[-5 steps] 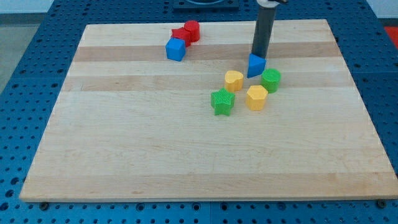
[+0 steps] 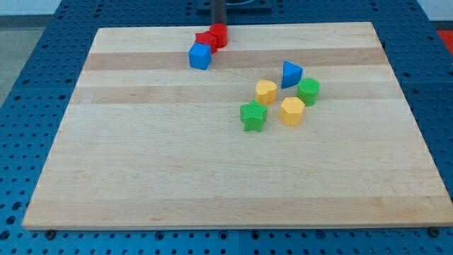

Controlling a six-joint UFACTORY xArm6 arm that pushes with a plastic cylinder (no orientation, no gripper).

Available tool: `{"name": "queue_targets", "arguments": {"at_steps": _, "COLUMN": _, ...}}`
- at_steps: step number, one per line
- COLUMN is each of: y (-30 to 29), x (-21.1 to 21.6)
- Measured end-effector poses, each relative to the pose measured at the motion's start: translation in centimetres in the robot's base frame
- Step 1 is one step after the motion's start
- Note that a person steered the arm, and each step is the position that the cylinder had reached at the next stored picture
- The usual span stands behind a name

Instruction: Move the red circle slightly down

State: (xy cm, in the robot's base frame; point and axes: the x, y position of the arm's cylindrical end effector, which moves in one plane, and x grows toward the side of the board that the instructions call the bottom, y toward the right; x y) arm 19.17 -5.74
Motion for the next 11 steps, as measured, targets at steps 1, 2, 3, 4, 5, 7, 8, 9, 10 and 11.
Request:
{"name": "queue_targets", "arguments": {"at_steps": 1, "y": -3.2, "x": 0.0}}
{"name": "queue_targets", "arguments": {"at_steps": 2, "y": -3.5, "x": 0.2}}
{"name": "queue_targets", "arguments": {"at_steps": 3, "y": -2.7, "x": 0.7}}
{"name": "queue_targets", "arguments": {"at_steps": 4, "y": -1.5, "x": 1.1}}
{"name": "queue_targets", "arguments": {"at_steps": 5, "y": 0.5, "x": 1.1}}
{"name": "queue_targets", "arguments": {"at_steps": 7, "y": 4.8, "x": 1.8}}
{"name": "queue_targets", "arguments": {"at_steps": 8, "y": 6.5, "x": 2.4}}
{"name": "queue_targets", "arguments": {"at_steps": 9, "y": 6.7, "x": 3.0}}
{"name": "queue_targets", "arguments": {"at_steps": 10, "y": 5.1, "x": 3.0}}
{"name": "queue_targets", "arguments": {"at_steps": 11, "y": 3.9, "x": 4.3}}
